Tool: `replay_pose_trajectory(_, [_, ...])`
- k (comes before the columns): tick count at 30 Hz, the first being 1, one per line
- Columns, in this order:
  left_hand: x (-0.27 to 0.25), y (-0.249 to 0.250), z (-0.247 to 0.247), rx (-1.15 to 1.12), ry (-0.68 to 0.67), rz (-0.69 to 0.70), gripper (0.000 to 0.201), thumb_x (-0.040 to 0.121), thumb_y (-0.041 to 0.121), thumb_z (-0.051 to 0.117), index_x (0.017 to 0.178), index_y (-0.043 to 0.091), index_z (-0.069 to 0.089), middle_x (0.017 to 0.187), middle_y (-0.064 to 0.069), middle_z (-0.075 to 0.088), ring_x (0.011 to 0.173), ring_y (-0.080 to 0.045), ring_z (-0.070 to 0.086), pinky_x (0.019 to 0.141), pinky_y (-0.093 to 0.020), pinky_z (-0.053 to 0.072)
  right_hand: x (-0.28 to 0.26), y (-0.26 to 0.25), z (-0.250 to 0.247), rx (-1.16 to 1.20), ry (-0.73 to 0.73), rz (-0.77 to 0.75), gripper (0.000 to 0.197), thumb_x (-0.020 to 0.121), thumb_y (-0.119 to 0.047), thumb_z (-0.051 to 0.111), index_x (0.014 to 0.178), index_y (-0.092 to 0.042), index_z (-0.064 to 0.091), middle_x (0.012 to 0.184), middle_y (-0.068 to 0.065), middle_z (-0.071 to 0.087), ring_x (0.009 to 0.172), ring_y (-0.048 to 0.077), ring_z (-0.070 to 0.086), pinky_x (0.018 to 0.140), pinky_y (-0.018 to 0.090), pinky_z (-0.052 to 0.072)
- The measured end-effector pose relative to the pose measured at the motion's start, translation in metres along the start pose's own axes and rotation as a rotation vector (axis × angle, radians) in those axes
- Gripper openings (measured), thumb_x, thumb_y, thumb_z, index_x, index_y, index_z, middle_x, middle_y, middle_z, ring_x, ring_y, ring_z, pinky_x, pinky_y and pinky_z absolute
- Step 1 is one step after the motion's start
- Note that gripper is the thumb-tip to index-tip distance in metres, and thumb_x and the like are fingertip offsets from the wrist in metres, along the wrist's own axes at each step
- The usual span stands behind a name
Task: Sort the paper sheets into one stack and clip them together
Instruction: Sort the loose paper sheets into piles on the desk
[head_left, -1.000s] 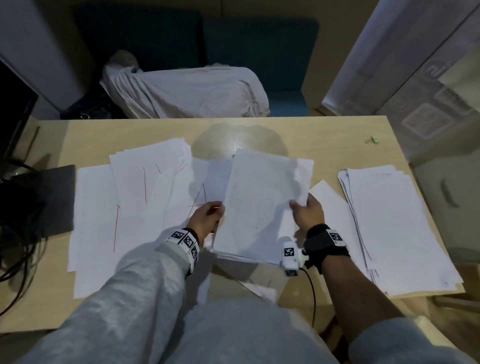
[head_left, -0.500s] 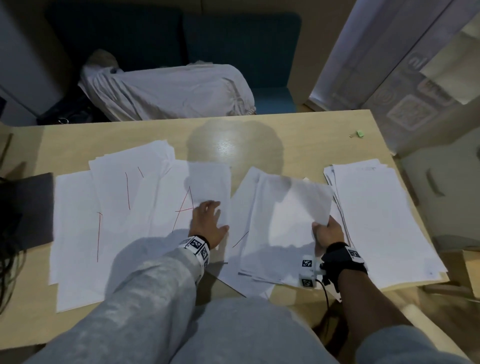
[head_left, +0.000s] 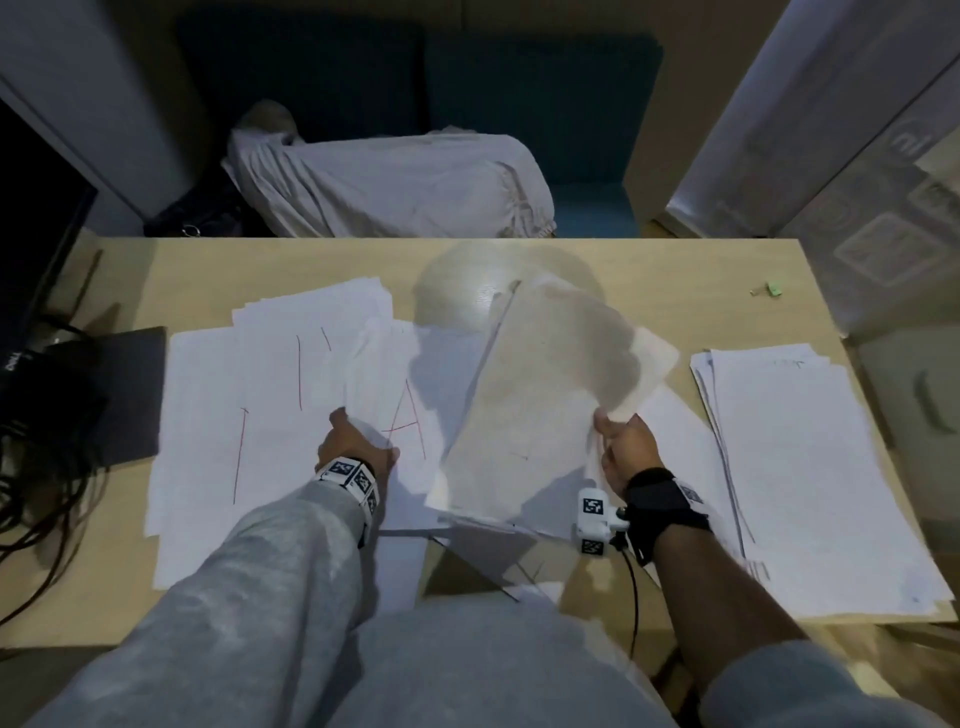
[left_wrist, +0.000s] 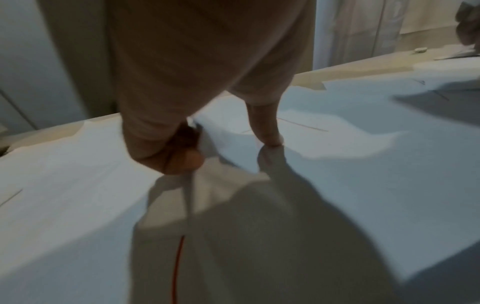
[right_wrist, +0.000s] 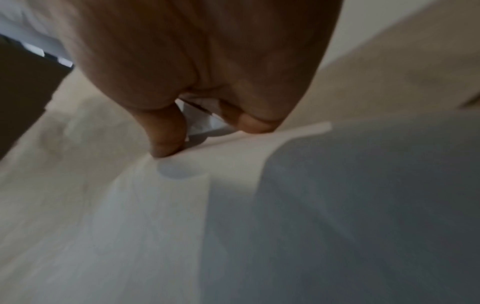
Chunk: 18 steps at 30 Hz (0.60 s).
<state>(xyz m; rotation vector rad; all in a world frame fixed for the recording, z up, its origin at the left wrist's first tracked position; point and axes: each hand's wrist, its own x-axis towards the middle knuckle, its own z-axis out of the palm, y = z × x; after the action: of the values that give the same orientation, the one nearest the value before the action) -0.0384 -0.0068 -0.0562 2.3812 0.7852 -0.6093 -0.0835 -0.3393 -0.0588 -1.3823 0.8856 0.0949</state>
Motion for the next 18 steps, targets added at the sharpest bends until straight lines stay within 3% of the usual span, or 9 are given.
replay_pose_trajectory(2, [-0.001,0.000,-0.005,-0.031,-0.040,0.097,0.060,0.085,0.030,0.066,0.137,0.010,0.044,0.132,-0.019,0.057,0.121,-0.035,0.053,0.100,-0.037,0.043,-0.008,-0.004,0.020,0.008,-0.071,-0.021,0.023,0.090,-0.015,0.061,0.112,-0.012,0.060,0.098,0.005,0.068,0.095,0.026,0.064,0.088,0.037,0.048])
replay_pose_trajectory(4, [-0.005,0.003,-0.008,-0.060,-0.027,0.179,0.038,0.093,0.028,0.053,0.124,0.007,0.058,0.124,-0.018,0.063,0.115,-0.035,0.057,0.096,-0.035,0.044,-0.016,-0.008,0.037,0.011,-0.147,0.000,0.017,0.092,-0.011,0.057,0.108,-0.011,0.061,0.091,0.005,0.070,0.085,0.025,0.066,0.074,0.036,0.053])
replay_pose_trajectory(6, [-0.012,0.010,-0.013,-0.184,-0.074,0.200,0.035,0.095,0.024,0.049,0.123,0.006,0.058,0.124,-0.018,0.062,0.113,-0.034,0.057,0.094,-0.035,0.044,-0.016,-0.007,0.049,-0.012,-0.159,0.023,0.021,0.094,-0.010,0.055,0.113,-0.006,0.061,0.091,0.006,0.071,0.082,0.025,0.066,0.076,0.038,0.054])
replay_pose_trajectory(10, [-0.022,0.027,-0.021,-0.327,-0.271,0.231,0.036,0.098,0.026,0.047,0.123,0.004,0.058,0.120,-0.012,0.063,0.103,-0.026,0.059,0.086,-0.029,0.043,-0.018,-0.008,0.065,-0.129,-0.138,-0.012,0.023,0.092,-0.016,0.060,0.114,-0.008,0.061,0.111,0.014,0.066,0.102,0.032,0.059,0.095,0.045,0.046])
replay_pose_trajectory(15, [-0.031,0.043,-0.030,-0.663,-0.468,0.214,0.026,0.096,0.017,0.052,0.113,0.004,0.065,0.107,-0.009,0.070,0.095,-0.027,0.065,0.090,-0.037,0.051,-0.019,-0.019,0.073,-0.018,-0.165,-0.057,0.027,0.092,-0.013,0.058,0.119,-0.011,0.057,0.112,0.009,0.066,0.107,0.031,0.058,0.100,0.044,0.044])
replay_pose_trajectory(18, [-0.034,0.037,-0.036,-0.845,-0.525,0.134,0.033,0.098,0.036,0.048,0.106,0.010,0.067,0.098,-0.012,0.071,0.093,-0.031,0.066,0.087,-0.040,0.052,-0.021,-0.026,0.079,-0.008,-0.258,-0.056,0.027,0.094,-0.007,0.054,0.121,-0.005,0.054,0.109,0.009,0.066,0.101,0.031,0.061,0.097,0.044,0.047])
